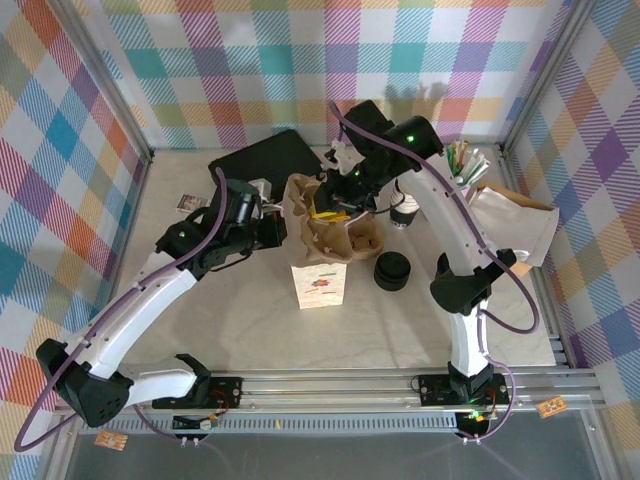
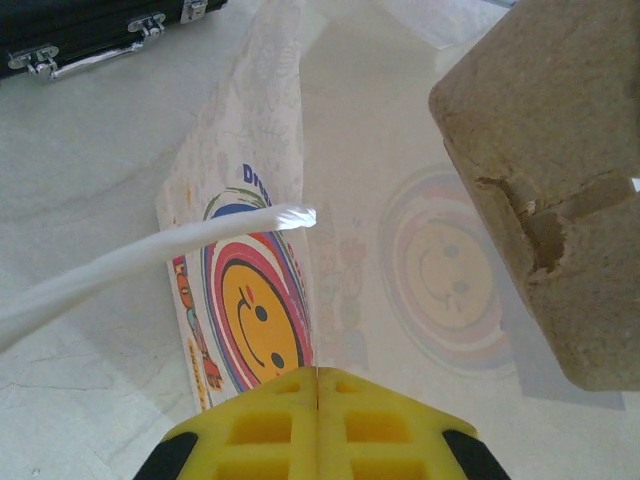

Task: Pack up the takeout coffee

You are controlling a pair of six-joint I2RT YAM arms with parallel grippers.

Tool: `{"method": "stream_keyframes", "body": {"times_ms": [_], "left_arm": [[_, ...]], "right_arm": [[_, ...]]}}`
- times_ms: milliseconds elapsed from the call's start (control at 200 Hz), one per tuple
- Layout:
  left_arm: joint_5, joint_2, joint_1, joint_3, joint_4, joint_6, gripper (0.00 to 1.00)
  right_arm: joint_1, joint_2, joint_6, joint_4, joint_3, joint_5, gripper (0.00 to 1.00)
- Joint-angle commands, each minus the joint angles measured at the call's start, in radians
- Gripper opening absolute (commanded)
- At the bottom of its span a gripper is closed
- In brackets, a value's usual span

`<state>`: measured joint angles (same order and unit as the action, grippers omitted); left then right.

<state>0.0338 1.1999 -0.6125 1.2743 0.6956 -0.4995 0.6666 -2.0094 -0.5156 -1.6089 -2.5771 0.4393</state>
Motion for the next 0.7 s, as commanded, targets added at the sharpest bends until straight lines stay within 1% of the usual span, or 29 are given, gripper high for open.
{"method": "stream_keyframes", "body": {"times_ms": [0, 335, 510, 695], "left_arm": [[0.015, 0.007, -0.001, 0.035, -0.019, 0.033, 0.00], [0.008, -0.003, -0.002, 0.039, -0.012, 0.064, 0.00], [0.017, -0.004, -0.002, 0.033, -0.025, 0.074, 0.00], [0.025, -0.008, -0.001, 0.034, -0.027, 0.083, 0.00]], "right_arm": [[-0.007, -0.038, -0.011, -0.106, -0.045, 0.024, 0.20], [-0.009, -0.075, -0.008, -0.130, -0.051, 0.016, 0.20], [-0.010, -0.089, -0.011, -0.144, -0.047, -0.057, 0.20], [-0.010, -0.100, -0.020, -0.120, -0.047, -0.096, 0.20]]}}
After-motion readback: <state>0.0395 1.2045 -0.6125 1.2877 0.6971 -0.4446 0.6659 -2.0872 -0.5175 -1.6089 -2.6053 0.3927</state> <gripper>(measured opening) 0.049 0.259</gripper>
